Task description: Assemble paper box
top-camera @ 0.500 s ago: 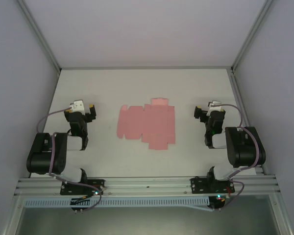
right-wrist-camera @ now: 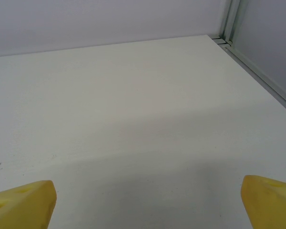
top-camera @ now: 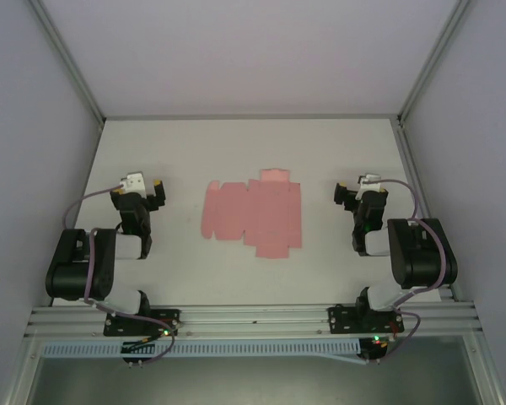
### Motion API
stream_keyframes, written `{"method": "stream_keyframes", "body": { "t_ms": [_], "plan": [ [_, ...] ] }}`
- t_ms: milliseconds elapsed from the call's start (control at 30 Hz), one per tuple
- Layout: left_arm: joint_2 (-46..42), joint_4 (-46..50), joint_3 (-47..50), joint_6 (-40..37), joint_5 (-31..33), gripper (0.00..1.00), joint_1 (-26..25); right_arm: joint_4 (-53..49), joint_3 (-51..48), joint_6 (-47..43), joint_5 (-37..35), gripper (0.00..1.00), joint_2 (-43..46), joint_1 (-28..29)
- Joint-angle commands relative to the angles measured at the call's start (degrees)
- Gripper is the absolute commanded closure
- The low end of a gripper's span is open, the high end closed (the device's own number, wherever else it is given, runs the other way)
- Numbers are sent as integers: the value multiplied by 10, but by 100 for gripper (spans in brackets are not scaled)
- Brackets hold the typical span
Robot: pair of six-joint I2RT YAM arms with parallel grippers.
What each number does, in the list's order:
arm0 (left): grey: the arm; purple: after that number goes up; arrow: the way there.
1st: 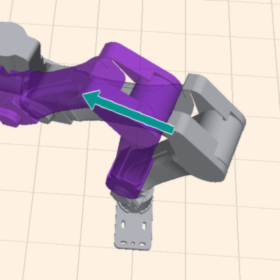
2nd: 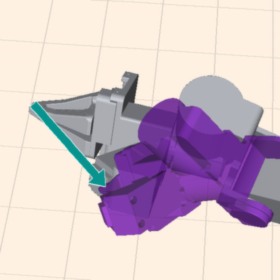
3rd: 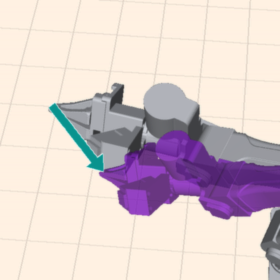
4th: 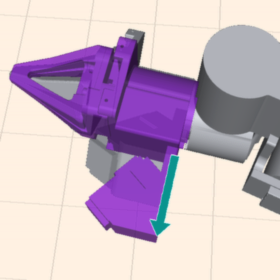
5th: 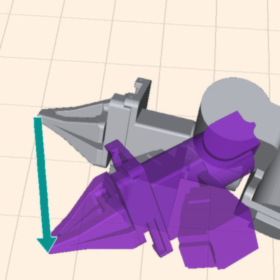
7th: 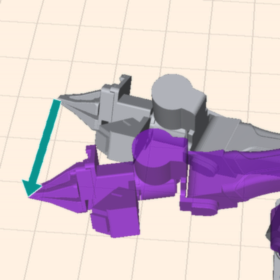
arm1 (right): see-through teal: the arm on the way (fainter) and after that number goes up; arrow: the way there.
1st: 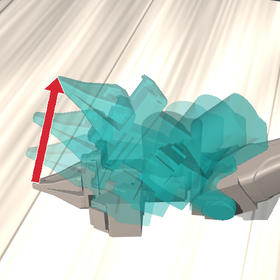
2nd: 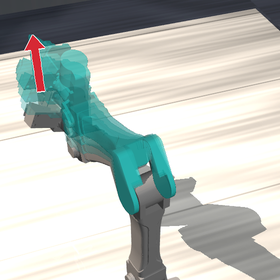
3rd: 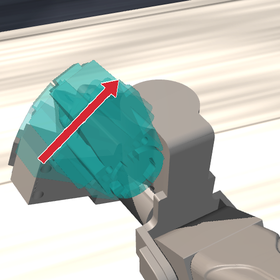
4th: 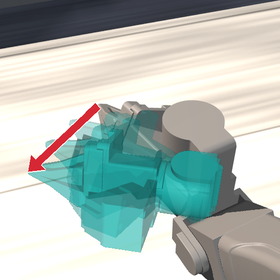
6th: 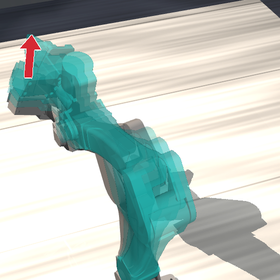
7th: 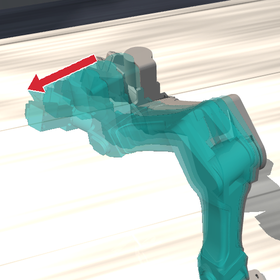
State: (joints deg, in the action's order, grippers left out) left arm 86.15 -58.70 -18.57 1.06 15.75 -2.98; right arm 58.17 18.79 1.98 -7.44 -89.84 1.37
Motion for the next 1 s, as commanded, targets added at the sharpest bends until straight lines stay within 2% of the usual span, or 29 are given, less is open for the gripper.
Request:
{"method": "stream_keyframes", "body": {
  "t_ms": [0,67,167,467,567,633,733,833,967],
  "plan": [
    [5,11,-16,-28,-52,0,2,1,4,3,4,0,2,-4],
    [11,52,-41,-44,-87,0,2,1,5,4,4,0,3,-3],
    [15,71,-54,-45,-89,0,3,1,4,4,5,0,3,-4],
    [12,69,-52,-44,-88,0,3,5,1,4,4,0,5,-4],
    [-5,77,-49,-35,-58,0,3,-13,6,5,6,0,24,-4],
    [-44,122,-60,-35,-46,0,3,-98,30,-2,21,0,73,-3],
    [-120,240,-90,29,-43,0,2,-285,98,17,43,0,150,1],
    [-170,391,-139,120,-84,0,-2,-434,164,80,56,2,182,29],
    [-176,499,-167,206,-170,0,-36,-579,232,147,63,11,166,118]
  ]
}}
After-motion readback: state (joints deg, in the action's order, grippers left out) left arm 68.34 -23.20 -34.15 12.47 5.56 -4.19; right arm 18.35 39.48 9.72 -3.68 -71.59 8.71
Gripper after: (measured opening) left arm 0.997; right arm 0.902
